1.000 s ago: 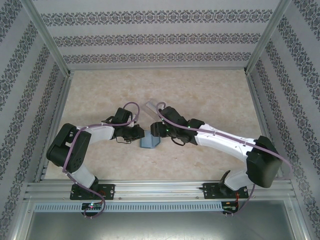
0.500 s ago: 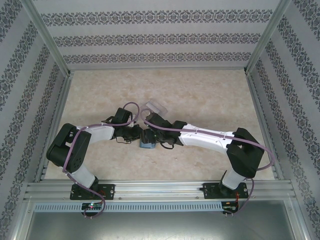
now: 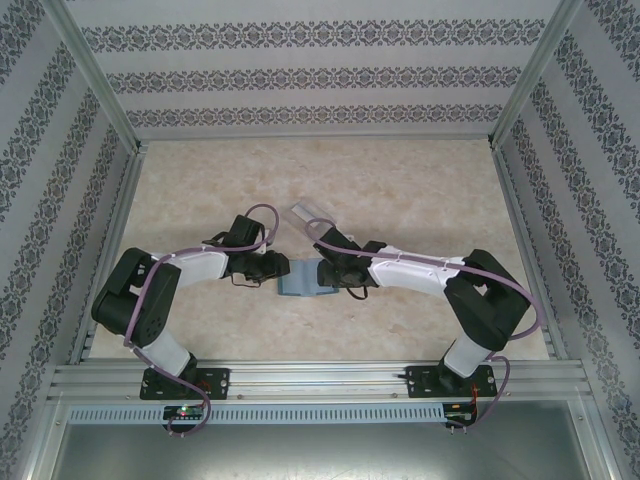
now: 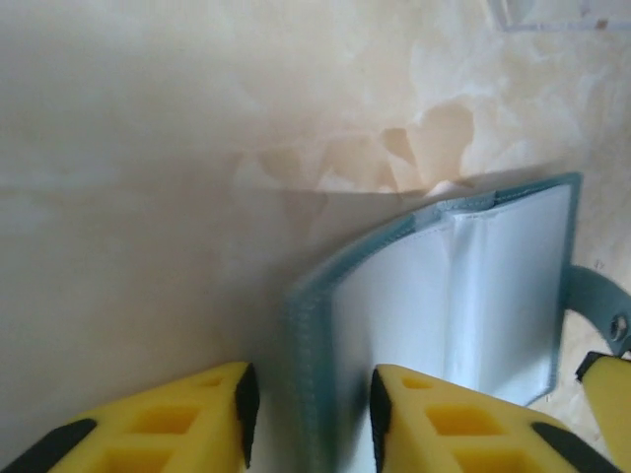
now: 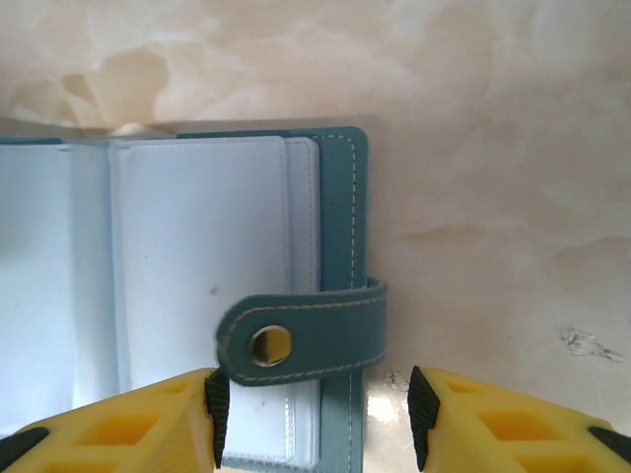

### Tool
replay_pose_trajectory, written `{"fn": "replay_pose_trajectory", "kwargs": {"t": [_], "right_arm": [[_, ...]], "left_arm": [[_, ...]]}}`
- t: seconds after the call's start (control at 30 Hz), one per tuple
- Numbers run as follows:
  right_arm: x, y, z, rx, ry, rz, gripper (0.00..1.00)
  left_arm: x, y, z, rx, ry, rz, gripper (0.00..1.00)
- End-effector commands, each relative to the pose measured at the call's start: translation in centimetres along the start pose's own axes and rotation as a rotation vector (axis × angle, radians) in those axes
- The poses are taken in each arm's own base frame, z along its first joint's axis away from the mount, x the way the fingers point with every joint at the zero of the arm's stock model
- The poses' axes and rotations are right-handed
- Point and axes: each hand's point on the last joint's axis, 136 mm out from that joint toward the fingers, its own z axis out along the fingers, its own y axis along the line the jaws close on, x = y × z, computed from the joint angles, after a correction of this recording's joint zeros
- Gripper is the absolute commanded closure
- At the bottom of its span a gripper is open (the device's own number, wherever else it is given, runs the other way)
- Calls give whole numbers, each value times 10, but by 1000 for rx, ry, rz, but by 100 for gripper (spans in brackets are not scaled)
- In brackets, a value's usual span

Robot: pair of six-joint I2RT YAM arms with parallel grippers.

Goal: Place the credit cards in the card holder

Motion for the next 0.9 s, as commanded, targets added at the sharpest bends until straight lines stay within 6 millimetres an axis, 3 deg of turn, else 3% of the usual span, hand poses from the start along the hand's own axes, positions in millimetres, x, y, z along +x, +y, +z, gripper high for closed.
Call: {"fn": "replay_pose_trajectory", "kwargs": {"t": [0.0,0.2,0.4,0.5,0.7,0.87], "right_arm": [[1,-1,9,1,-1,-7,48],[2,-13,17,93,10,-53,50],[5,-34,17,294,60,-132,46],[5,-38,19,332,74,-145,44],[-11,-11,2,193,27,-113,41],[-40,19,-39,33,-98,-126,33]], "left_arm": [[3,16,-6,-76,-12,-4,58],[3,22,-13,-120,-28,12,56],[2,22,-19,-133,-41,25,53],[4,33,-17,-179,-35,33,53],[10,26,-5,-148,25,51,52],[4,18,-12,-163,-1,88,52]]}}
